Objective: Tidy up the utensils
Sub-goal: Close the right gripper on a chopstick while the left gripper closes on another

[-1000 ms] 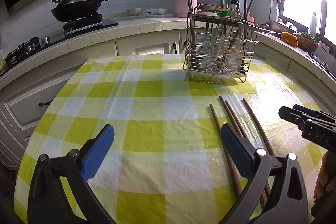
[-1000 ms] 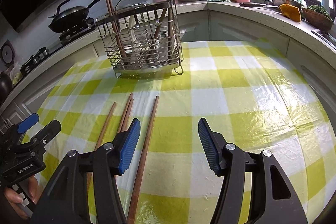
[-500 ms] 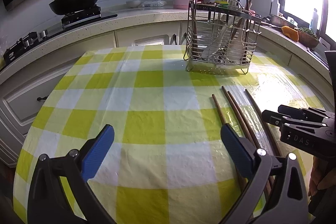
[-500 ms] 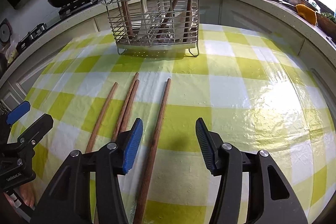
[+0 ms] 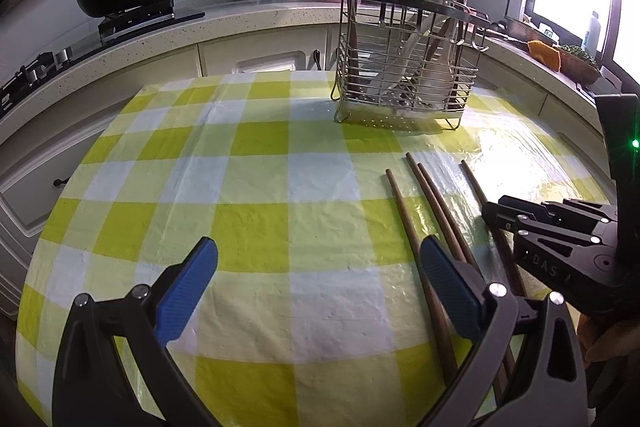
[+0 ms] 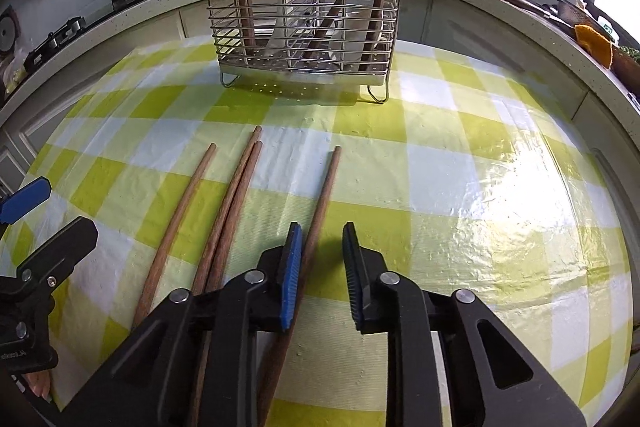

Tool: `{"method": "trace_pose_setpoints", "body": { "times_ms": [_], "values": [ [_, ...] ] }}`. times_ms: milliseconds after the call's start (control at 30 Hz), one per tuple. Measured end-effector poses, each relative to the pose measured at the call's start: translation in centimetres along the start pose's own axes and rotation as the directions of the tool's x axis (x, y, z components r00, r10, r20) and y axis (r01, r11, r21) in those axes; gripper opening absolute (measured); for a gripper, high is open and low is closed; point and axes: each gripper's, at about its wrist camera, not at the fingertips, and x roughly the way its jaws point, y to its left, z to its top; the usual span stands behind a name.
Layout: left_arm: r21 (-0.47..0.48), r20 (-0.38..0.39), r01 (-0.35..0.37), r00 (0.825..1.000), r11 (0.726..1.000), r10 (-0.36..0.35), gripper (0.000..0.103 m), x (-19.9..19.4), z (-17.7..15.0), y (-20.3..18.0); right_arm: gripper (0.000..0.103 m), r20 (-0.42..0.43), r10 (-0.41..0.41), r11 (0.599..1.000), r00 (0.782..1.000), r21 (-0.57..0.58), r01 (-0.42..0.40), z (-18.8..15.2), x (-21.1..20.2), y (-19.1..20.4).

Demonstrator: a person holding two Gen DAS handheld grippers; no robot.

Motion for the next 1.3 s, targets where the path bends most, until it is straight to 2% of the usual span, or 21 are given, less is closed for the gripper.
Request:
{"method": "trace_pose_setpoints", "body": {
  "times_ms": [33, 200, 300, 367, 433, 567, 633, 700, 900, 1167, 1200, 1300],
  "values": [
    [-0.001, -0.007, 0.004, 1.000, 1.000, -0.004, 0.098, 0.2, 0.0, -0.1, 0.011, 0.005, -0.003, 1.000, 1.000, -0.007, 0.003, -0.1, -0.1, 0.0],
    [0.007, -0.055, 0.020, 0.998, 1.000, -0.020, 0.097, 1.2, 0.3, -1.1, 0.007, 0.014, 0.016, 1.000, 1.000, 0.010, -0.016, -0.6, -0.4, -0.6],
    [0.011, -0.096, 0.045, 0.994, 0.999, -0.044, 0.084, 2.0, 0.6, -1.8, 0.007, 0.015, 0.023, 1.000, 1.000, 0.020, -0.023, -0.9, -0.7, -1.1],
    [0.016, -0.110, 0.043, 0.993, 0.999, -0.040, 0.080, 2.5, 0.9, -2.4, 0.007, 0.015, 0.029, 0.999, 0.999, 0.029, -0.029, -1.1, -0.8, -1.4],
    [0.020, -0.121, 0.058, 0.991, 0.998, -0.055, 0.073, 2.9, 1.1, -3.0, 0.007, 0.014, 0.038, 0.998, 0.999, 0.040, -0.038, -1.2, -1.0, -1.7],
    [0.051, -0.130, 0.070, 0.990, 0.996, -0.063, 0.067, 3.2, 1.4, -4.6, 0.007, 0.014, 0.055, 0.996, 0.998, 0.063, -0.056, -1.4, -1.1, -2.4],
    [0.070, -0.151, 0.065, 0.987, 0.995, -0.054, 0.052, 3.6, 1.4, -5.4, 0.007, 0.015, 0.062, 0.995, 0.998, 0.071, -0.063, -1.5, -1.2, -2.7],
    [0.070, -0.181, 0.067, 0.982, 0.995, -0.054, 0.044, 4.3, 1.1, -5.7, 0.007, 0.016, 0.069, 0.995, 0.998, 0.076, -0.070, -1.6, -1.3, -2.8],
    [0.110, -0.145, 0.027, 0.989, 0.994, -0.011, 0.041, 4.5, 0.6, -6.4, 0.007, 0.018, 0.092, 0.992, 0.996, 0.087, -0.093, -1.7, -1.3, -3.3],
    [0.127, -0.123, 0.013, 0.992, 0.992, 0.003, 0.015, 4.6, 0.6, -6.2, 0.007, 0.021, 0.087, 0.993, 0.996, 0.082, -0.089, -1.8, -1.3, -3.2],
    [0.129, -0.122, 0.008, 0.992, 0.992, 0.008, 0.009, 4.6, 0.6, -6.1, 0.007, 0.020, 0.084, 0.993, 0.996, 0.079, -0.085, -1.8, -1.3, -3.1],
    [0.118, -0.124, 0.027, 0.992, 0.993, -0.013, 0.007, 4.6, 0.7, -5.6, 0.007, 0.019, 0.076, 0.994, 0.997, 0.072, -0.078, -1.8, -1.2, -3.0]
  ]
}}
